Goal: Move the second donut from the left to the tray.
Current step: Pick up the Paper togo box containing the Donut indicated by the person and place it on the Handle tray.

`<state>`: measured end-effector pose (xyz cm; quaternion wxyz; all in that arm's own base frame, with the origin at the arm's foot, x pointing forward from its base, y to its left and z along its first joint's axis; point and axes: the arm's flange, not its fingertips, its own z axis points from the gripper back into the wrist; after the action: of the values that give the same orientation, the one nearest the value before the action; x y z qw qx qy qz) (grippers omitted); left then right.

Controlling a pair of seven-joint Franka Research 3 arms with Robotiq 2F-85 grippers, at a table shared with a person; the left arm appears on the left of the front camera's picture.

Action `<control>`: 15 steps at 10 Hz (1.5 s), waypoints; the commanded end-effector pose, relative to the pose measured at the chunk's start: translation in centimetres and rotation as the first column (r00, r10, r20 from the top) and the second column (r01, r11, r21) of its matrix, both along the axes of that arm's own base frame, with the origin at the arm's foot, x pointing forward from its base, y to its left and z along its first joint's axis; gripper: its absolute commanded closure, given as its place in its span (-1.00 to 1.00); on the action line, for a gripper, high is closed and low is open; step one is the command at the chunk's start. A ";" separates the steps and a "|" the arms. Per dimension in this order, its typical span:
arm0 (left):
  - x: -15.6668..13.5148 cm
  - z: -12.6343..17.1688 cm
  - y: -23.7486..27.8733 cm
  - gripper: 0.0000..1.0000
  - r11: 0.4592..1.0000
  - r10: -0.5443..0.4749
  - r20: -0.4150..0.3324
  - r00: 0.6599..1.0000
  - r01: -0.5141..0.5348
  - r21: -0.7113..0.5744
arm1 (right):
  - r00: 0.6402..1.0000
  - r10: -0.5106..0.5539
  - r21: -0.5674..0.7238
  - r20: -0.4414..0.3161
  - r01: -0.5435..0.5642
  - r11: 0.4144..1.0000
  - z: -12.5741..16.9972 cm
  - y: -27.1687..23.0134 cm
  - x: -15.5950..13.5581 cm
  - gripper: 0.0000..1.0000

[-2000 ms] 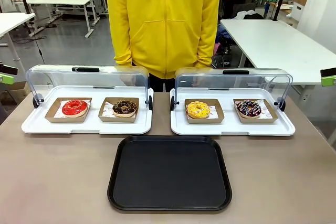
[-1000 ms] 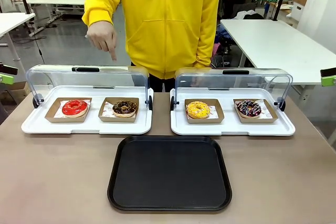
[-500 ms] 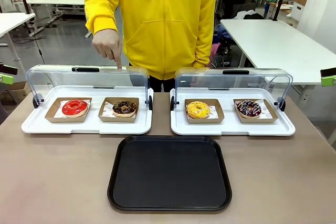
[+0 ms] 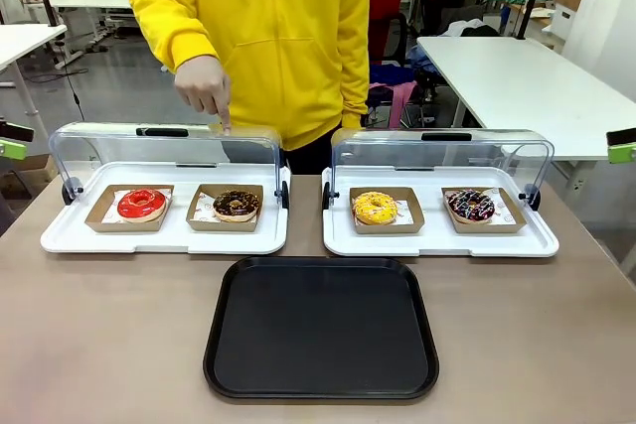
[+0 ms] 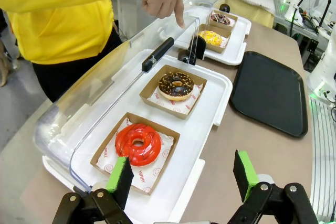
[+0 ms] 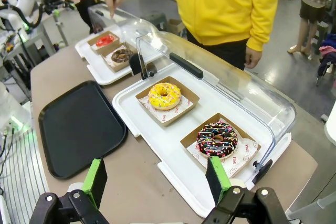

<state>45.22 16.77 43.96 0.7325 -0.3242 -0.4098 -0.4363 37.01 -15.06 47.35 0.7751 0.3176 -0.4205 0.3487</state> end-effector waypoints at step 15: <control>2.8 3.8 -24.7 -1.00 0.705 -0.341 -0.146 0.929 0.355 0.614 | 0.999 0.005 0.014 0.039 -0.006 1.000 0.0 -0.1 0.5 -1.00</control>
<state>47.69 -7.56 49.05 0.6948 -0.1606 -0.1957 -0.6732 37.06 -15.00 47.33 0.7756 0.3170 -0.4194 0.3494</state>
